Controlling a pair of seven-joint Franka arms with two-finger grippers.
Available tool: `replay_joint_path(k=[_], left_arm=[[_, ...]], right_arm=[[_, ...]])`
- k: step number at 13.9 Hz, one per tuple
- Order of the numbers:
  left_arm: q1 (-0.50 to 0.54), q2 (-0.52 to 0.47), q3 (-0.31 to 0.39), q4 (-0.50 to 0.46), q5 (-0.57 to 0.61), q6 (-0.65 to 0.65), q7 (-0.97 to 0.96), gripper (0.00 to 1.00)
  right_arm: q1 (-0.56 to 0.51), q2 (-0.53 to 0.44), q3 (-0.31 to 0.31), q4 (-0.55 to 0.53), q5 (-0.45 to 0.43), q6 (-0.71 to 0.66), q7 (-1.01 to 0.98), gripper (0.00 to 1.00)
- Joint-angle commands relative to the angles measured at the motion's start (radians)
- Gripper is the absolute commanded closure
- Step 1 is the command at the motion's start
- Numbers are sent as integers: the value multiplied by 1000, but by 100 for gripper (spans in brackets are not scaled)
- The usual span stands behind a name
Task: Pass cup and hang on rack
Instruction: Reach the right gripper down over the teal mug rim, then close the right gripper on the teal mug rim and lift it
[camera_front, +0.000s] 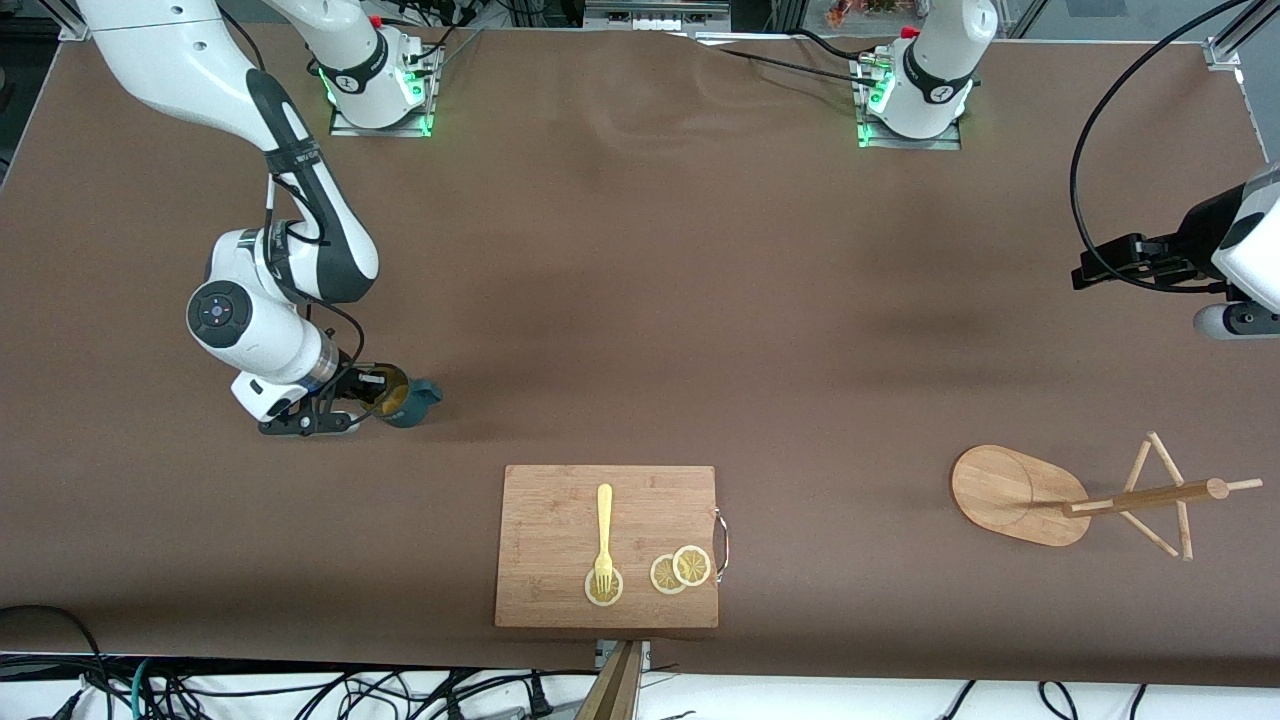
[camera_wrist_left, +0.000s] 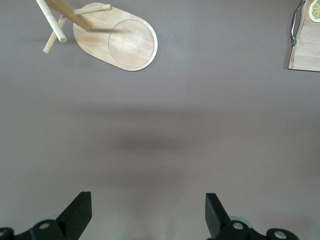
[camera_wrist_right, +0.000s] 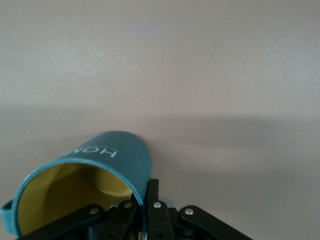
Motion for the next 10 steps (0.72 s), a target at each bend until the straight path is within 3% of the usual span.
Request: replay_joint_path(k=[1,6,10], left_arm=[[8,3,-4,10,-18,-2,11,0],[8,3,-4,10,-18,-2,11,0],[8,3,-4,10,-18,-2,11,0]], right_arm=[[32,0,12,79,3,-100,28,100],[101,7,84,331,48,-407,120,100],[289,61,92,438,62,-438,396,100]])
